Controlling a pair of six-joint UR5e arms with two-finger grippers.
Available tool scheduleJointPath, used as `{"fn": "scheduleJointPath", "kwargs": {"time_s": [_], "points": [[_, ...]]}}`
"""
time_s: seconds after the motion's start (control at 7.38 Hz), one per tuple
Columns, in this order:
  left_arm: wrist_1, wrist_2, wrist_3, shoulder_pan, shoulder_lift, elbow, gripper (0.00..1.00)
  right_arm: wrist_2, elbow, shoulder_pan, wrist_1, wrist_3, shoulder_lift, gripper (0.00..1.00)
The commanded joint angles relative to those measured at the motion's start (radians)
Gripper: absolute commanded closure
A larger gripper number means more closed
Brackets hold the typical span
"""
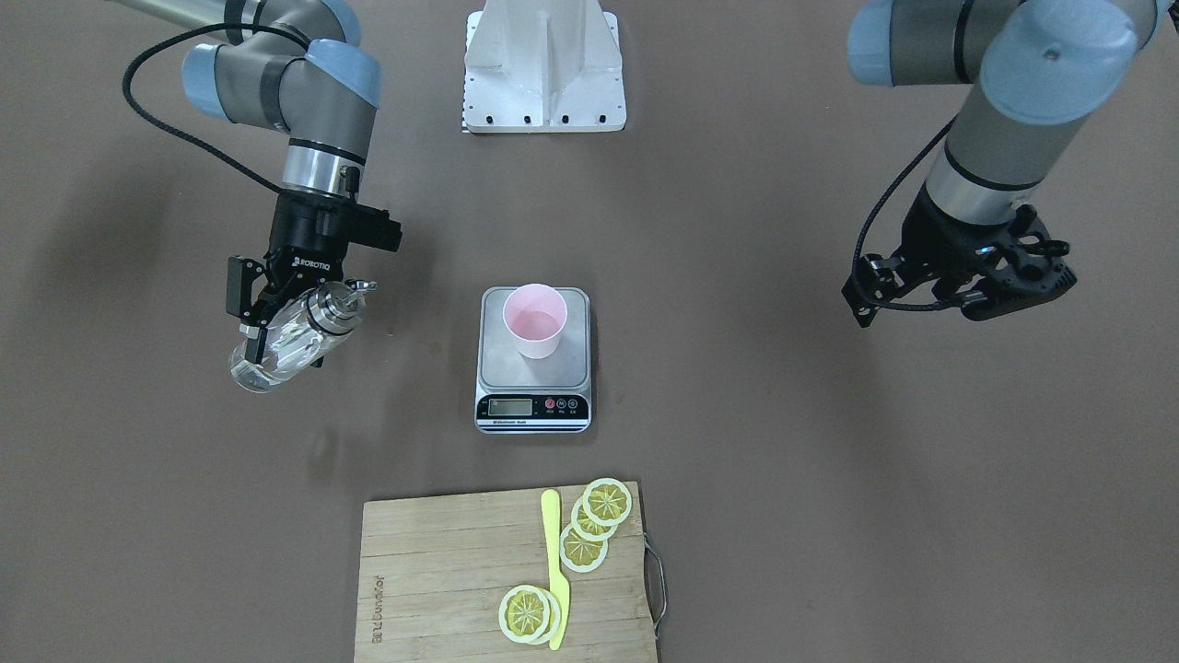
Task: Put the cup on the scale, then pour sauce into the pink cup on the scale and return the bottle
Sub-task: 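Lift the bottle with the right gripper and carry it over the pink cup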
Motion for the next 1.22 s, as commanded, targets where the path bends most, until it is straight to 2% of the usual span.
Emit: {"fn": "scheduleJointPath", "kwargs": {"time_s": [0.0, 0.41, 0.54, 0.81, 1.08], "points": [[-0.006, -0.06, 0.132, -0.089, 0.071, 0.003, 0.02, -0.1, -0.005, -0.055, -0.091, -0.033, 0.034, 1.0], [-0.009, -0.062, 0.226, -0.131, 0.091, 0.037, 0.02, -0.222, -0.022, -0.107, -0.336, -0.058, 0.096, 1.0], [-0.011, -0.062, 0.24, -0.136, 0.091, 0.054, 0.02, -0.227, -0.048, -0.114, -0.34, -0.056, 0.123, 1.0], [-0.011, -0.062, 0.275, -0.146, 0.091, 0.081, 0.02, -0.281, -0.179, -0.123, -0.338, -0.053, 0.212, 1.0], [-0.014, -0.062, 0.275, -0.146, 0.091, 0.088, 0.02, -0.319, -0.197, -0.134, -0.347, -0.053, 0.209, 1.0]]}}
